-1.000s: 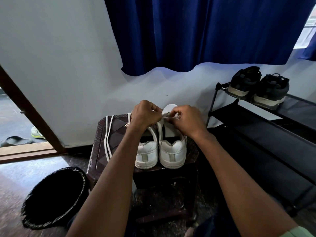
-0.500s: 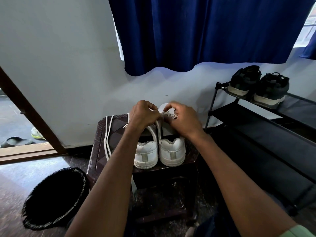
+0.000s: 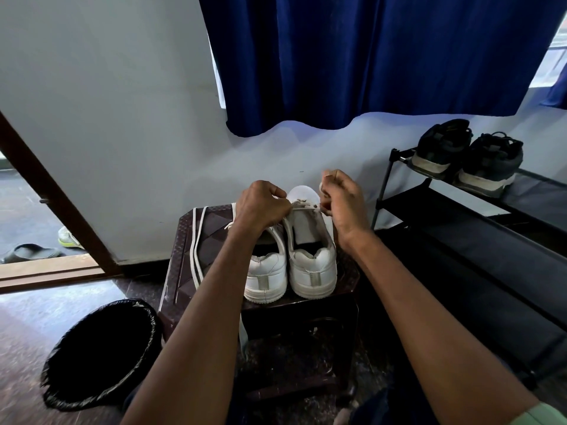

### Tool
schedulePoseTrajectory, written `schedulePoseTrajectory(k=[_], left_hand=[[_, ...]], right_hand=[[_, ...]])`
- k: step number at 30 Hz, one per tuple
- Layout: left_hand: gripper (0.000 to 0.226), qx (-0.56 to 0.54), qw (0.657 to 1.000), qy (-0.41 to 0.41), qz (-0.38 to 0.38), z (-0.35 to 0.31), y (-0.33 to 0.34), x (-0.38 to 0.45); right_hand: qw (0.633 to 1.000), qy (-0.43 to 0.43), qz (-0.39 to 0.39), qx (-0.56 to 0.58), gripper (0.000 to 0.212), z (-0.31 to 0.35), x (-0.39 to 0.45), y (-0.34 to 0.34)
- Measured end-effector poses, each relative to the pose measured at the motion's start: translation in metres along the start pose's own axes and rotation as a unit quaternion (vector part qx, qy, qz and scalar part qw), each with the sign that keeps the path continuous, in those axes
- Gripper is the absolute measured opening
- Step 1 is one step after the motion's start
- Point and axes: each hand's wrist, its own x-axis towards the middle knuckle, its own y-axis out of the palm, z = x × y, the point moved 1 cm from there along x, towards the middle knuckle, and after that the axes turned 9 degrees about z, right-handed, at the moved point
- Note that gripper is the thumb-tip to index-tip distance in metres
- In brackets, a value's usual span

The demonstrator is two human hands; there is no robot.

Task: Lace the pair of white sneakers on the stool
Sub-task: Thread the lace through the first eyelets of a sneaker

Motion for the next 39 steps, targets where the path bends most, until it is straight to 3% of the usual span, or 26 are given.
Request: schedulePoseTrajectory(k=[1,3,5,7,8,11,13,15,17,19,21,25,27,29,31,35,39], left_hand=[[0.016,-0.001,1.000,0.000,0.001,0.000,0.000,0.000],[0.016,-0.003,1.000,0.006,0.003,0.001,0.000,0.001],[0.016,-0.003,1.000,0.010,0.003,0.001,0.000,0.001],[0.016,-0.006,1.000,0.011,0.001,0.002,0.000,0.001],[0.017,-0.005,1.000,0.012,0.001,0.002,0.000,0.001],[0.016,-0.005,1.000,0.013,0.007,0.001,0.000,0.001],[0.014,-0.002,1.000,0.011,0.007,0.001,-0.001,0.001],[0.014,-0.002,1.000,0.009,0.009,0.001,-0.001,0.002],[0.013,-0.002,1.000,0.008,0.016,0.002,0.000,0.002],[0.012,-0.006,1.000,0.008,0.018,0.002,0.001,0.003],[0.012,-0.004,1.000,0.010,0.015,0.003,0.000,0.002],[0.016,0.001,1.000,0.011,0.013,0.002,-0.001,0.002],[0.014,0.010,1.000,0.009,0.015,0.002,-0.001,0.001],[0.014,0.020,1.000,0.011,0.015,0.001,0.000,0.001],[0.015,0.031,0.999,0.016,0.016,0.000,0.002,0.002],[0.013,0.067,0.997,0.040,0.009,-0.004,0.009,0.003],[0.013,0.101,0.993,0.066,-0.010,-0.005,0.018,0.002]], right_hand=[[0.992,-0.028,0.001,-0.127,0.026,-0.002,0.000,-0.001],[0.937,-0.066,0.022,-0.341,0.021,-0.007,0.000,-0.002],[0.891,-0.056,0.062,-0.447,0.029,-0.014,-0.001,0.000],[0.895,-0.050,0.068,-0.437,0.023,-0.020,0.000,0.001],[0.921,-0.048,0.056,-0.383,0.010,-0.022,0.002,0.001],[0.995,0.014,0.005,-0.096,0.024,-0.016,0.005,0.001],[0.996,0.066,0.013,0.054,0.032,-0.008,0.004,0.002],[0.990,0.084,0.021,0.111,0.038,-0.004,0.000,0.004],[0.997,0.052,0.013,0.051,0.041,-0.002,-0.002,0.006],[0.990,-0.020,0.008,-0.138,0.035,-0.002,-0.002,0.007],[0.939,-0.093,0.014,-0.330,0.021,-0.006,-0.001,0.007],[0.876,-0.088,0.043,-0.472,0.011,-0.021,0.002,0.002],[0.892,-0.059,0.013,-0.448,0.009,-0.021,0.004,0.000],[0.944,-0.006,-0.052,-0.325,0.010,-0.018,0.006,-0.005],[0.969,0.031,-0.094,-0.226,0.016,-0.016,0.008,-0.012],[0.965,0.112,-0.011,-0.236,0.034,-0.019,0.010,-0.017],[0.942,0.098,0.014,-0.322,0.027,-0.033,0.012,-0.008]])
